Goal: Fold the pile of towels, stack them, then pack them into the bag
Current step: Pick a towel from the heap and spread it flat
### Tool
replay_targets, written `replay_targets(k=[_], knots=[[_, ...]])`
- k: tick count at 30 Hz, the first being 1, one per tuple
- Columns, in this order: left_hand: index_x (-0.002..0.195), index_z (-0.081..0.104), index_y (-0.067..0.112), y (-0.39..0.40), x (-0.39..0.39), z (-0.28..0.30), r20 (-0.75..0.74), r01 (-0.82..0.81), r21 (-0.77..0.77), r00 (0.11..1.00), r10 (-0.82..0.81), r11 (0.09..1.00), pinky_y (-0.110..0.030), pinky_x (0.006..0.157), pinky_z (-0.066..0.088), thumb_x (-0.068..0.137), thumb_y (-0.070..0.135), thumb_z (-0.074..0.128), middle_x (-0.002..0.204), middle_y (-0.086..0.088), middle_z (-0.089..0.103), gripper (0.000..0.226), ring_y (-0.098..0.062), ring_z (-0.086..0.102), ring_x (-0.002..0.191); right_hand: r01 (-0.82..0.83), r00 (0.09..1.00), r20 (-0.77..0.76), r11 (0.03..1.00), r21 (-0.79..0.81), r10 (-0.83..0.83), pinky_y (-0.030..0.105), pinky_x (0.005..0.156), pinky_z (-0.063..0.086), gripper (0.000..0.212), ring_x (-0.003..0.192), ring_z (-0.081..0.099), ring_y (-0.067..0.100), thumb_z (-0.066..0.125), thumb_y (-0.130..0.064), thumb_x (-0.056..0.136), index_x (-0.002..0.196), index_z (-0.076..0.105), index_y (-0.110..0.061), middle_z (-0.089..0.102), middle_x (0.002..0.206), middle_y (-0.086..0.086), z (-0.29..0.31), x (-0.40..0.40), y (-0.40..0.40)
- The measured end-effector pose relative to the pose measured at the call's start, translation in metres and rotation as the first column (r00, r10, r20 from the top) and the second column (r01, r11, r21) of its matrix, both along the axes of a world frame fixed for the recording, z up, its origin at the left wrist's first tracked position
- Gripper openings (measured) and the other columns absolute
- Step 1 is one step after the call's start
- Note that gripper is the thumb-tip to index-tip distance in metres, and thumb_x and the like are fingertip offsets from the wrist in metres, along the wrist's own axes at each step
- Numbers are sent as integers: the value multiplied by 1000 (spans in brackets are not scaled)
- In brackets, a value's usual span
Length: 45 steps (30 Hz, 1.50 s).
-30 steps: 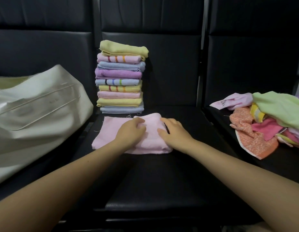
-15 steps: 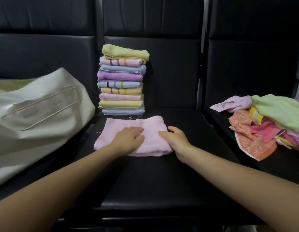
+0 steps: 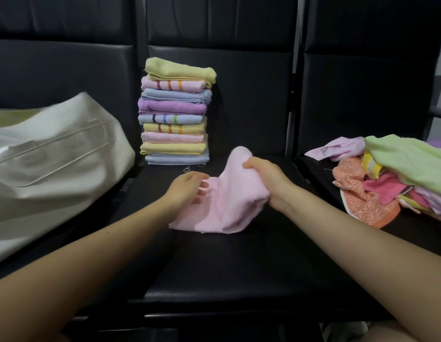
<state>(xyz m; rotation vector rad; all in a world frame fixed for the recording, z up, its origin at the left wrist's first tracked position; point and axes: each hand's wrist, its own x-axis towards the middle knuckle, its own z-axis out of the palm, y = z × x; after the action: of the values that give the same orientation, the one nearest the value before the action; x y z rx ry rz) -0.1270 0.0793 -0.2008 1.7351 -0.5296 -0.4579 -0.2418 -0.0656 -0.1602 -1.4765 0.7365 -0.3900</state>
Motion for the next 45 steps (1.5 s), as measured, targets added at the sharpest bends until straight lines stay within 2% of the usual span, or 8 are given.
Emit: replay_targets(k=[3, 8, 14, 19, 24, 33, 40, 45], knots=[[113, 61, 4, -2, -2, 5, -374, -4, -152, 926, -53, 988, -35, 74, 53, 104, 38, 35, 100, -17, 66, 44, -26, 62, 84, -255, 960, 137, 965, 53, 246, 26, 76, 45, 33, 89, 63, 17, 56, -15, 91, 122, 62, -3, 66, 90, 8, 0, 4, 15], [126, 54, 1, 9, 6, 7, -519, 101, -135, 840, -157, 986, -37, 86, 50, 94, 29, 55, 121, -22, 64, 42, -31, 61, 113, -336, 922, 154, 931, -139, 356, 23, 88, 52, 28, 105, 65, 14, 56, -2, 90, 115, 66, -11, 72, 104, 8, -5, 1, 24], [78, 55, 12, 12, 20, 20, -131, -150, 126, 977, 166, 981, -27, 55, 41, 93, 18, 53, 77, -6, 57, 16, -16, 53, 65, -220, 975, -80, 859, -462, 207, 17, 73, 48, 37, 95, 61, 14, 68, -22, 86, 122, 57, -18, 63, 106, 3, -27, 6, 26], [112, 60, 5, 27, 30, 0, 318, -204, 508, 947, 37, 837, -30, 72, 38, 96, 30, 44, 110, -12, 62, 34, -28, 58, 97, -326, 925, -345, 796, -510, 157, 38, 98, 47, 52, 115, 54, 22, 63, -52, 85, 120, 59, -14, 57, 122, 4, -43, 14, 32], [103, 53, 11, 25, 10, -17, 437, -254, 447, 899, 38, 858, -31, 73, 36, 101, 34, 36, 100, -5, 57, 29, -18, 52, 85, -419, 815, -580, 699, -579, 7, 37, 103, 35, 78, 127, 39, 24, 40, -71, 87, 136, 48, -11, 45, 133, 6, -37, 29, 51], [111, 60, 6, 27, 6, -4, 68, -287, 108, 957, 281, 952, -28, 61, 38, 100, 24, 38, 101, -8, 61, 31, -16, 53, 79, -274, 939, -248, 953, -126, 237, 33, 88, 52, 42, 98, 63, 22, 62, -37, 91, 118, 61, -5, 66, 103, 9, -33, 30, 66], [72, 52, 15, 25, 6, 14, 39, -330, 3, 943, 329, 944, -28, 56, 31, 96, 18, 42, 74, 0, 51, 26, -16, 45, 71, -223, 970, -74, 967, 126, 234, 34, 83, 56, 22, 91, 68, 22, 68, -17, 88, 104, 66, -3, 71, 99, 13, -33, 18, 58], [97, 58, 10, 19, 2, 24, 25, -269, 3, 963, 269, 963, -28, 61, 37, 99, 22, 43, 89, -5, 57, 19, -15, 51, 76, -217, 967, -105, 967, 132, 232, 38, 88, 56, 21, 92, 69, 23, 71, -20, 84, 99, 69, -5, 73, 97, 12, -37, 16, 51]])
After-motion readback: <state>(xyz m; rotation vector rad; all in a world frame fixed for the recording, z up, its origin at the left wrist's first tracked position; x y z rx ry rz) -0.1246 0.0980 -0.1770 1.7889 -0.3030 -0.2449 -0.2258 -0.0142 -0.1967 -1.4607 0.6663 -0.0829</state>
